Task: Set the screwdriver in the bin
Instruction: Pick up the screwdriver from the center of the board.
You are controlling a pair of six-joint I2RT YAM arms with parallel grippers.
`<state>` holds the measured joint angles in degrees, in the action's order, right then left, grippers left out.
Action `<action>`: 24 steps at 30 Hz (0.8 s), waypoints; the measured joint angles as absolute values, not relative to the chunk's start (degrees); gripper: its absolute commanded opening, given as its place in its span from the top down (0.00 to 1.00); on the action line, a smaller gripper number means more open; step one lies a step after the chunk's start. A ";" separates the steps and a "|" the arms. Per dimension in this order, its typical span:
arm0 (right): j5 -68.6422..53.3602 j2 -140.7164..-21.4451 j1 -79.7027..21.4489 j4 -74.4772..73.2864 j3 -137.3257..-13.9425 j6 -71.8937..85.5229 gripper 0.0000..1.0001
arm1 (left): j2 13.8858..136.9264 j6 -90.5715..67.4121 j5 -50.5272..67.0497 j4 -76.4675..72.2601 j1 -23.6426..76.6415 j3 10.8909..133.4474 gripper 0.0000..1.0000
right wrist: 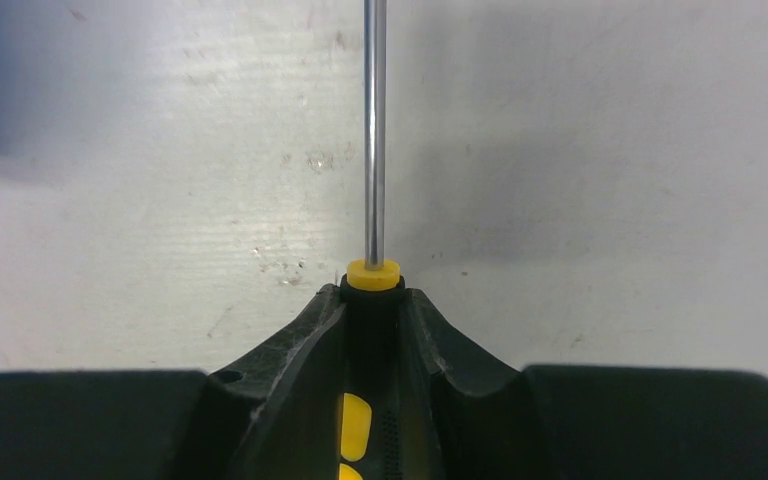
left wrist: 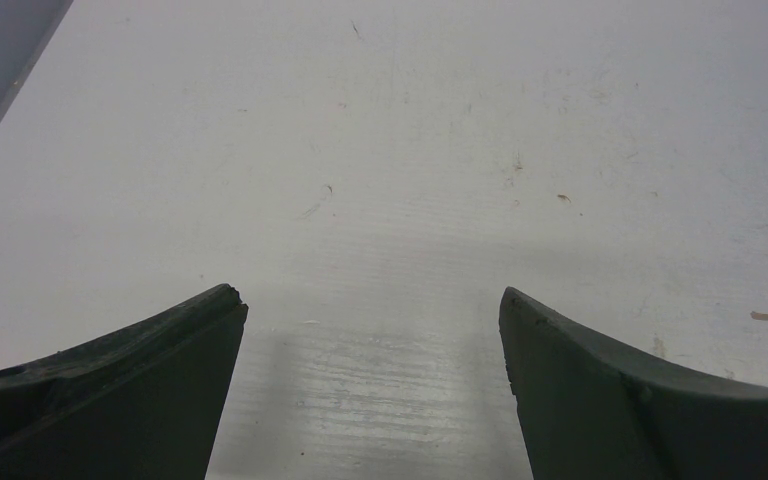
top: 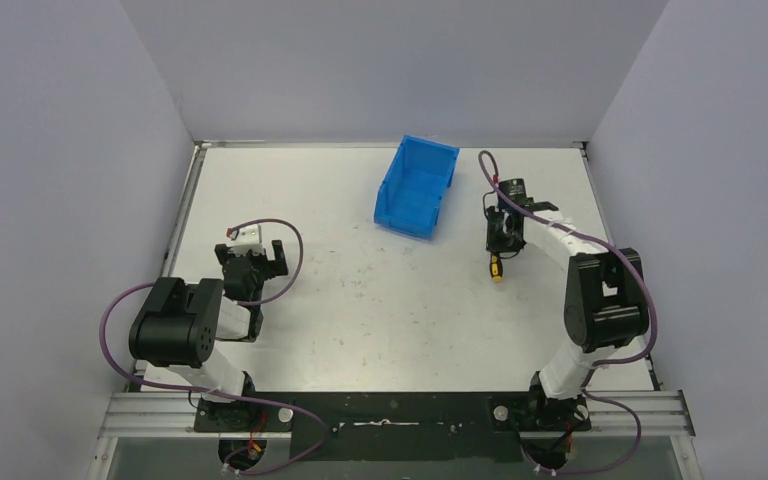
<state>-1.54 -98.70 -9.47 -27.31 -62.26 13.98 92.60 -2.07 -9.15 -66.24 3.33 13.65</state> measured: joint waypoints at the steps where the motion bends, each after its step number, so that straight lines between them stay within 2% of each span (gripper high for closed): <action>1: -1.06 -98.06 -9.47 -28.49 -63.75 14.09 1.00 | 92.60 -2.07 -9.13 -66.24 3.33 13.65 0.03; 11: 2.39 -94.89 -9.47 -36.32 -82.43 13.80 1.00 | 92.60 -2.07 -9.13 -66.24 3.33 13.65 0.03; 19: 6.61 -97.38 -9.50 -44.10 -101.65 13.96 1.00 | 92.60 -2.07 -9.15 -66.24 3.33 13.65 0.03; 24: 12.32 -100.18 -10.66 -47.18 -109.08 17.06 1.00 | 92.60 -2.07 -9.13 -66.24 3.33 13.65 0.03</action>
<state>12.32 -100.18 -10.66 -47.18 -109.08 17.06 92.60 -2.07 -9.13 -66.24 3.33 13.65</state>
